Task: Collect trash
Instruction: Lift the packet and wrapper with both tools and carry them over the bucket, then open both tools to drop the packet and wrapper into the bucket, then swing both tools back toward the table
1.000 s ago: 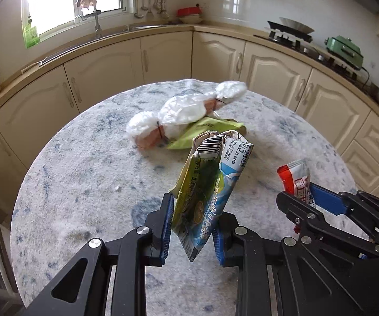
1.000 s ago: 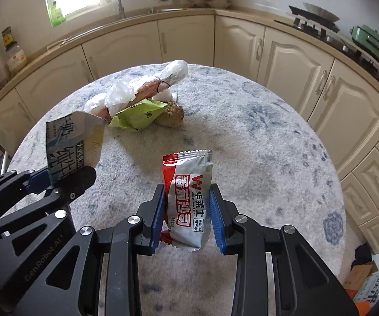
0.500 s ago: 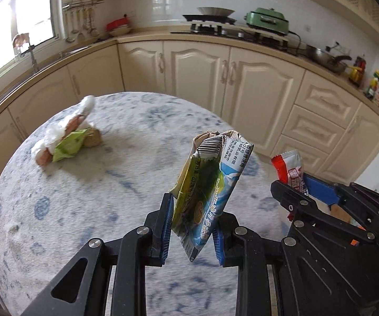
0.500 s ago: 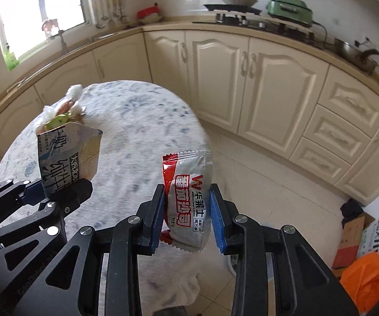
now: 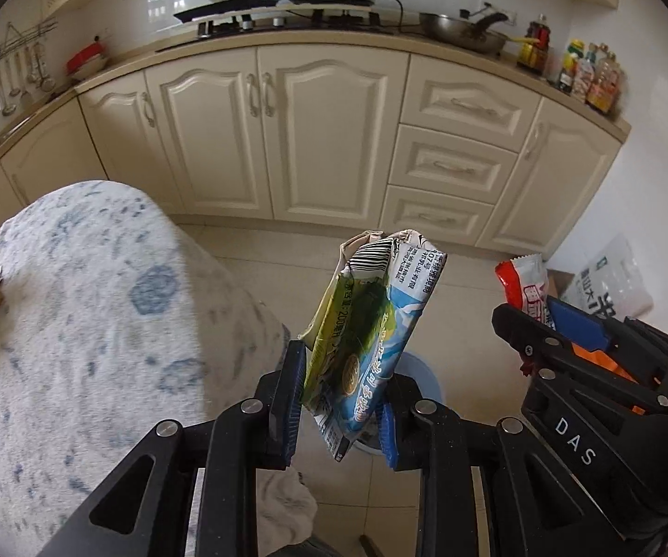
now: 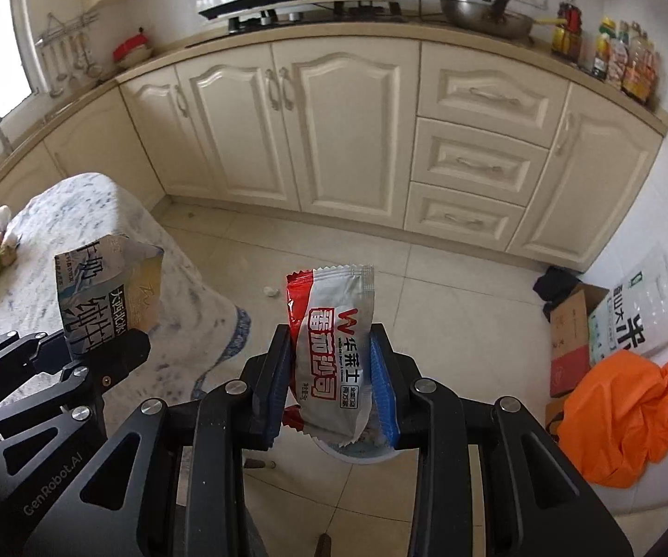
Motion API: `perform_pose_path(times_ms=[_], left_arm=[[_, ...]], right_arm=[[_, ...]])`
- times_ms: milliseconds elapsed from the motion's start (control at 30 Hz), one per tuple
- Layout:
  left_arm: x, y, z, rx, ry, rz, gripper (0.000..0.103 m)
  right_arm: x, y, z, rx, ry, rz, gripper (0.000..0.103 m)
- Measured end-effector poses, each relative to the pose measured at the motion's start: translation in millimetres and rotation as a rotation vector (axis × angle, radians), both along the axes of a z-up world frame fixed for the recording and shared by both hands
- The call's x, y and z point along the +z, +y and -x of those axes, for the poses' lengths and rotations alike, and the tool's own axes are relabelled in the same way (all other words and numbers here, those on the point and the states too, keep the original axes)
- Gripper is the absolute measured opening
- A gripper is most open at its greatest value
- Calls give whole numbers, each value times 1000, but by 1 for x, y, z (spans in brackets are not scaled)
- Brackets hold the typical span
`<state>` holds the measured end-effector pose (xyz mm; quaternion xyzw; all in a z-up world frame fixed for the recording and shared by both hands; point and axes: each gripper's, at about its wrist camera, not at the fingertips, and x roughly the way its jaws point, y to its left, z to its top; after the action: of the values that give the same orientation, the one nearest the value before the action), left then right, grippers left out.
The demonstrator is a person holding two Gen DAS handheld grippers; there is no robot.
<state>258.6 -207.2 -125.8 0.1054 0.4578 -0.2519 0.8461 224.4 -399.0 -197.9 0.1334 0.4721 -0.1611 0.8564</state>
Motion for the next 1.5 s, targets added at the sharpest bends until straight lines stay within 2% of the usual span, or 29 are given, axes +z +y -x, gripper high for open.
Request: perform_pose_path(times_ms=[367,633,700,733,767,967,1200,1233,1267,1300,1367,1500], left_arm=[[-52,-87,-32,-109,125,-92,24],[-86,-144,-55,-128,152,-162,26],[-93,-155,-56,-132,143,-190,41],[-95,-158,-59,-133,144,-198,59],[-97,-161,-58,-132,144,-192,67],[-106,-153,-55,-117,148,-215,66],[-102,-131,-61,-82,154,-220,66],[-100,-127,-62,-76,153,-218,66],[-99,-125,-63,-69,154,-216,65],[-98,-122,-64,-61,152,-222,66],[-97,-116,-65,-49,148,-226,66],[-97,-108,-67,-45,163,-220,66]], right_arm=[[-26,-58,36,-132,66,-2,32],[-43,-82,54,-191,107,-5,33],[-48,-84,59,-197,116,-11,33],[-50,-84,60,-201,122,-12,33],[-53,-85,61,-203,130,-15,33],[-63,-83,56,-196,154,-33,33],[-65,-67,35,-165,144,-59,35],[-64,-65,31,-167,151,-57,45],[-64,-62,26,-166,163,-54,61],[-64,-59,22,-159,170,-50,67],[-60,-54,16,-153,163,-21,75],[-59,-45,9,-136,168,-7,80]])
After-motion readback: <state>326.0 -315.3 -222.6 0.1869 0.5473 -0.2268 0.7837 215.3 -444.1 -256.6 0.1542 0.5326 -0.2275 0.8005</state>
